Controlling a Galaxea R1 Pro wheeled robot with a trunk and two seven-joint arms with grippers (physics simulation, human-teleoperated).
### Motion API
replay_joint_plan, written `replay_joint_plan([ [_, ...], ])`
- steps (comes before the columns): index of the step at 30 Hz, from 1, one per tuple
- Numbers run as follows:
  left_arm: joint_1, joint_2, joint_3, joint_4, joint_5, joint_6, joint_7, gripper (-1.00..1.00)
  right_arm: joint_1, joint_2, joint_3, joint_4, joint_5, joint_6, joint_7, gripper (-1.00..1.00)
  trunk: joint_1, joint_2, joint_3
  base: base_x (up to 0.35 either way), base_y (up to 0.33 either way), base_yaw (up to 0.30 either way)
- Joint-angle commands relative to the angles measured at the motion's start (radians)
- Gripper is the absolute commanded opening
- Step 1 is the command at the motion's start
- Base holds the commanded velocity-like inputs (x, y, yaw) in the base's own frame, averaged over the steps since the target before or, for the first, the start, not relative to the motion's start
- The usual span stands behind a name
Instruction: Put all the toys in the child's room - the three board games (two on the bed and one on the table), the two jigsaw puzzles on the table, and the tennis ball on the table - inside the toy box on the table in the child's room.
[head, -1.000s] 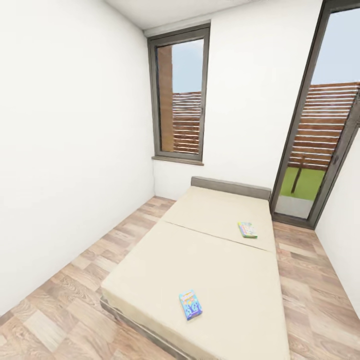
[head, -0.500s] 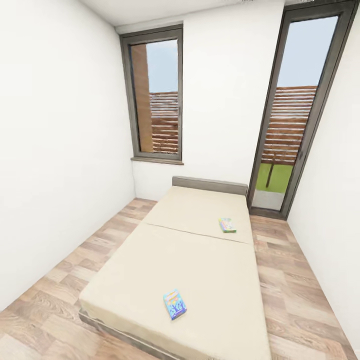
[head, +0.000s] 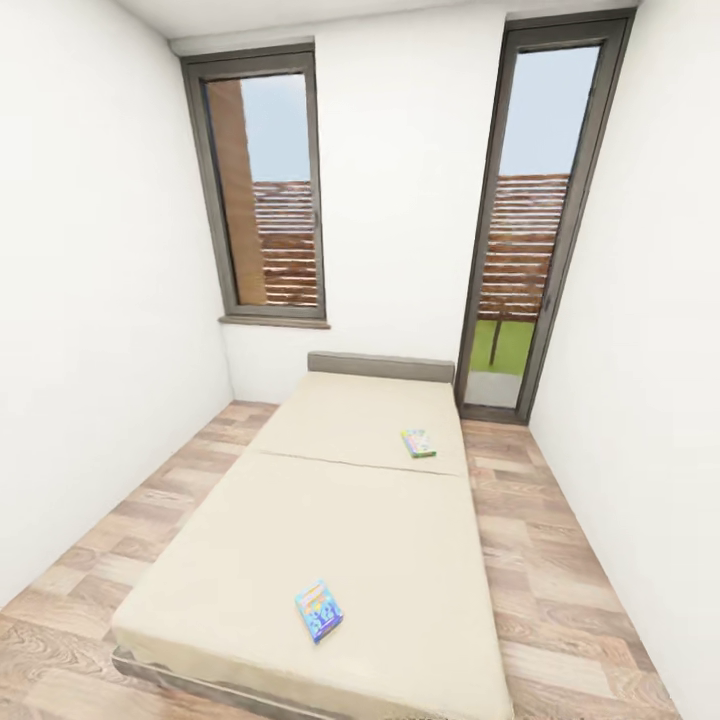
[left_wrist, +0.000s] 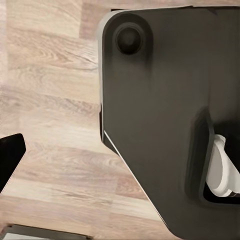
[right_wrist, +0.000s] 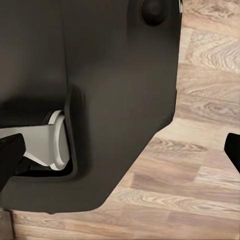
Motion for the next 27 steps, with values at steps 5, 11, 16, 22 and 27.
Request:
replay_joint_plan([
  [5, 0.000, 0.001, 0.003, 0.000, 0.003, -0.003, 0.009, 1.00, 0.000, 0.001, 0.001, 0.000, 0.001, 0.000, 0.001, 1.00, 0.000, -0.001, -0.004, 0.000, 0.000, -0.120],
  [11, 0.000, 0.002, 0.005, -0.001, 0.005, -0.003, 0.055, 1.00, 0.000, 0.002, 0.006, -0.001, 0.014, 0.001, 0.000, 1.00, 0.000, -0.001, -0.005, 0.000, 0.000, -0.036],
  [16, 0.000, 0.002, 0.014, -0.014, 0.008, -0.004, 0.161, 1.00, 0.000, 0.003, 0.008, -0.001, 0.017, 0.002, -0.003, 1.00, 0.000, -0.001, -0.006, 0.000, 0.000, -0.010],
  [22, 0.000, 0.001, 0.057, -0.019, 0.007, -0.004, 0.200, 1.00, 0.000, 0.002, 0.008, -0.001, 0.015, 0.001, -0.004, 1.00, 0.000, -0.001, -0.006, 0.000, 0.000, -0.001],
  [27, 0.000, 0.002, 0.077, -0.021, 0.007, -0.004, 0.210, 1.00, 0.000, 0.001, 0.007, -0.001, 0.011, 0.000, -0.004, 1.00, 0.000, -0.001, -0.006, 0.000, 0.000, 0.000],
])
